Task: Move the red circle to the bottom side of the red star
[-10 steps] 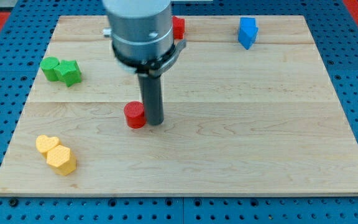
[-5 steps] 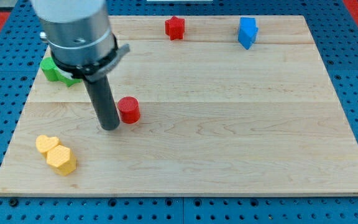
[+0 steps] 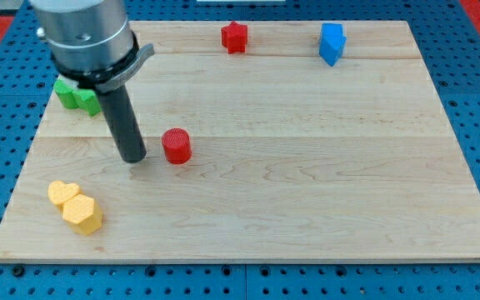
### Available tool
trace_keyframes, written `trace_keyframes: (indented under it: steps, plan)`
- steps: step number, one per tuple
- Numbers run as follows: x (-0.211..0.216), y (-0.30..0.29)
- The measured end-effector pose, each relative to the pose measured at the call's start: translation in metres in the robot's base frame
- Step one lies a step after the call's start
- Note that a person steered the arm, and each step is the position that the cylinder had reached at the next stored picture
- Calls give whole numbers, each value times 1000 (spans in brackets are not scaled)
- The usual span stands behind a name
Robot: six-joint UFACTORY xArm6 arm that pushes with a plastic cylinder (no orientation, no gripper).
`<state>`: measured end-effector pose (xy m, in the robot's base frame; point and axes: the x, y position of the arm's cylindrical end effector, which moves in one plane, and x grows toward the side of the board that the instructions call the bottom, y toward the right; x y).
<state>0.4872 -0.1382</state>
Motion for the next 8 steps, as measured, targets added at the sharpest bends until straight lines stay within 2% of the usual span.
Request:
trace_keyframes:
  steps: [1,2,3,5,6,7,8]
  plan:
    - [-2,53]
    - [-44,75]
    - [-48,113]
    - [-153,119]
    - [-151,118]
    - [-151,84]
    - [-167,78]
